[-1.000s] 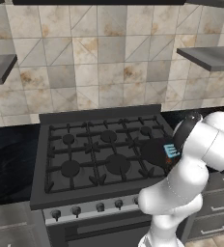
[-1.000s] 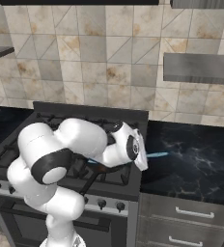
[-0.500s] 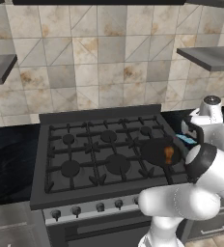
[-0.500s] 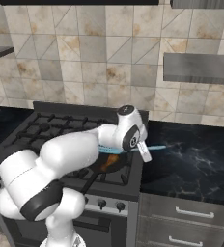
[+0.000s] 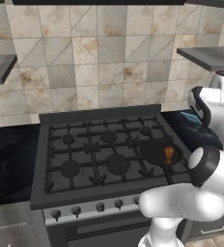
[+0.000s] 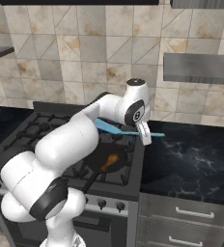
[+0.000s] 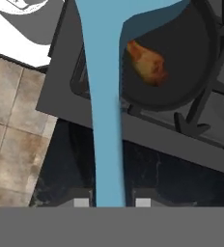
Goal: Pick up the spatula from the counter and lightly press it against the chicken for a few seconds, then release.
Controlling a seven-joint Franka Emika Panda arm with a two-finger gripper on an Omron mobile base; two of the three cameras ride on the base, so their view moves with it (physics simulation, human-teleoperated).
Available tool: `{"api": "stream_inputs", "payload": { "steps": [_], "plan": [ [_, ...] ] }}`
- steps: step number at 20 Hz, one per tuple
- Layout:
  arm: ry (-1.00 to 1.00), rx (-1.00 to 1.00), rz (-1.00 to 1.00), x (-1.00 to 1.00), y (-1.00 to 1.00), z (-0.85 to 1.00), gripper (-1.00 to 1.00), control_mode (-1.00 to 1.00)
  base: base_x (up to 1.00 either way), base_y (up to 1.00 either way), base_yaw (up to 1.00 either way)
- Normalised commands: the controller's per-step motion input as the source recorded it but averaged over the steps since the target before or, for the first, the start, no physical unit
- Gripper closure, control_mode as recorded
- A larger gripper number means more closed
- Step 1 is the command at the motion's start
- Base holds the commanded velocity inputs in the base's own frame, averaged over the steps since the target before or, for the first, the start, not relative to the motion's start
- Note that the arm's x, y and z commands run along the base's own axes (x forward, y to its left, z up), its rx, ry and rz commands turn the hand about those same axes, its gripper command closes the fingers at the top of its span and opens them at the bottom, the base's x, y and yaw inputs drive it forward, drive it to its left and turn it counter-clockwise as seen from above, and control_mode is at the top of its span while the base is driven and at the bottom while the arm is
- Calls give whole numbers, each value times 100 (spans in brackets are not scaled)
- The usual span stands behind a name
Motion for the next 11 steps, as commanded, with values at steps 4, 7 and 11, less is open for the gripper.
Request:
{"api": "stream_inputs", "payload": {
  "steps": [4, 7, 11],
  "plan": [
    [-1, 19, -11, -47, 47, 14, 100, -100, 0, 0, 0],
    [-17, 13, -18, -59, 69, 1, 100, -100, 0, 0, 0],
    [-26, 9, -24, -68, 75, 6, 100, -100, 0, 0, 0]
  ]
}}
